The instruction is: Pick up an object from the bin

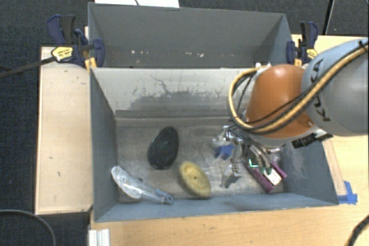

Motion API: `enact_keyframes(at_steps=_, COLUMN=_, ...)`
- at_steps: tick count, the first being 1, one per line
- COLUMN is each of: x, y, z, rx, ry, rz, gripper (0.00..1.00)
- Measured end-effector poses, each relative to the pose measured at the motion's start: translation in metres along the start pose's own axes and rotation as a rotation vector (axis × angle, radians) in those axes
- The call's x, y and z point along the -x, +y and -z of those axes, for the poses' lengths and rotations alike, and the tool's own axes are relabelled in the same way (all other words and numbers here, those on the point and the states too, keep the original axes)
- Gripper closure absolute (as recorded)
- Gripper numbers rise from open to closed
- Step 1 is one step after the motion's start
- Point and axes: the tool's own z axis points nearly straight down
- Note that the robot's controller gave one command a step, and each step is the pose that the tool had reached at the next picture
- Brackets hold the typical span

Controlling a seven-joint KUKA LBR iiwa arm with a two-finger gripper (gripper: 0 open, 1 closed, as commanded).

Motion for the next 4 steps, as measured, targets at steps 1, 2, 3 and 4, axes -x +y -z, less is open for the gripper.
enact_keyframes(at_steps=1, x=0.059, y=-0.021, z=0.000, rx=-0.001, ry=-0.011, rz=-0.055, gripper=0.00)
enact_keyframes(at_steps=2, x=0.064, y=-0.055, z=-0.059, rx=0.003, ry=-0.005, rz=-0.286, gripper=0.00)
enact_keyframes(at_steps=3, x=0.067, y=-0.056, z=-0.056, rx=0.002, ry=-0.020, rz=-0.287, gripper=1.00)
enact_keyframes(at_steps=4, x=0.061, y=-0.057, z=0.075, rx=0.001, ry=-0.015, rz=-0.285, gripper=1.00)
